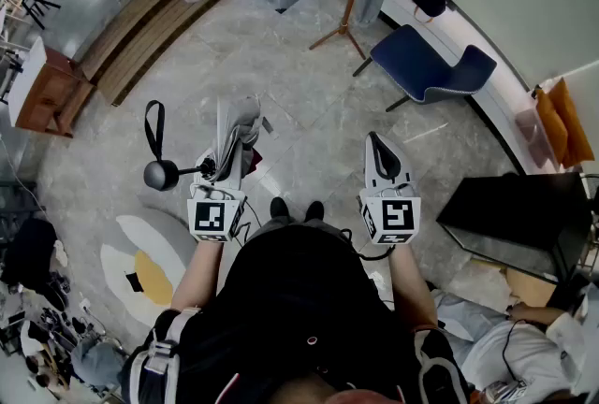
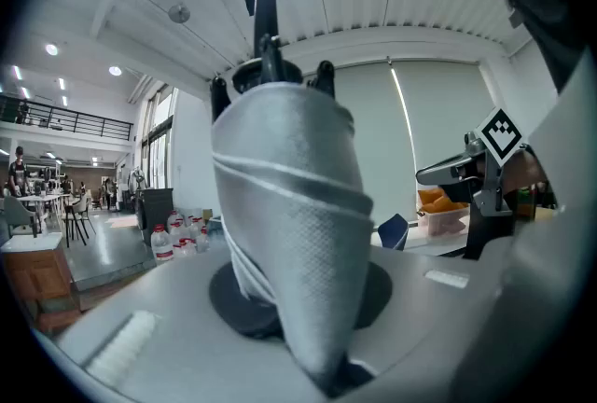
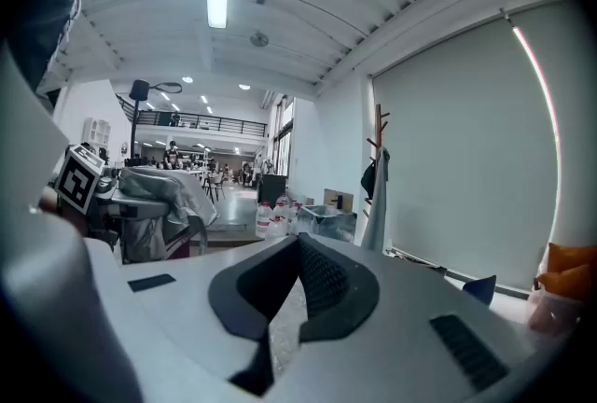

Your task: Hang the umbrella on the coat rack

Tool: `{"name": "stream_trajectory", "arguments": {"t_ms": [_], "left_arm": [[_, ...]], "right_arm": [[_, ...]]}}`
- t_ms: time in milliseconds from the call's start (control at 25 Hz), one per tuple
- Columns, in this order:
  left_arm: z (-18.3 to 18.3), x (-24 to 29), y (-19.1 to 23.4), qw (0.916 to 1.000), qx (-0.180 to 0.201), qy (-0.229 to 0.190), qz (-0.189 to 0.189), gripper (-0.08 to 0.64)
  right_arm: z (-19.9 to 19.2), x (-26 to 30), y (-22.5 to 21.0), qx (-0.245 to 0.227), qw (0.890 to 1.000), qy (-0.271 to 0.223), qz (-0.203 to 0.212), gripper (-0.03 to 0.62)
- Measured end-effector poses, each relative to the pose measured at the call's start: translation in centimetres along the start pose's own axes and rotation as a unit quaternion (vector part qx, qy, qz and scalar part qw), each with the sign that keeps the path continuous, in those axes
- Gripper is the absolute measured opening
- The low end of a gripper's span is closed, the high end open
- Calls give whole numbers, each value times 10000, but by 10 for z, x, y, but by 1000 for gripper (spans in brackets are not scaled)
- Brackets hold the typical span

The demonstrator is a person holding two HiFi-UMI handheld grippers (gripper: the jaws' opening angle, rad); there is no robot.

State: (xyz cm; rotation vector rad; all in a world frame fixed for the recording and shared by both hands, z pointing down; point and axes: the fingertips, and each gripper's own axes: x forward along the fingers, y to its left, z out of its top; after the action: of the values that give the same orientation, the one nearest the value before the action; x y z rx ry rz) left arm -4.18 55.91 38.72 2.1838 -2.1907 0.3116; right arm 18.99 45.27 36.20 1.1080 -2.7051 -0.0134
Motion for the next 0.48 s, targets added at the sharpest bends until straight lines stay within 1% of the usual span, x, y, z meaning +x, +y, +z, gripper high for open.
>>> {"name": "stream_trajectory", "arguments": {"t_ms": [120,360,480], "left_arm": [[-5,-1,1,10000,-7,74,31,41],[-1,0,0,10000,3,-9,-8,41],[-1,5,-1,10000,12,-7,-5,41]], "right_arm": [[-2,0,0,-22,10000,27,-11,0],[-3,0,-1,-8,10000,48,-39,0],[-3,2,-1,-14,10000,40,10,0]]}}
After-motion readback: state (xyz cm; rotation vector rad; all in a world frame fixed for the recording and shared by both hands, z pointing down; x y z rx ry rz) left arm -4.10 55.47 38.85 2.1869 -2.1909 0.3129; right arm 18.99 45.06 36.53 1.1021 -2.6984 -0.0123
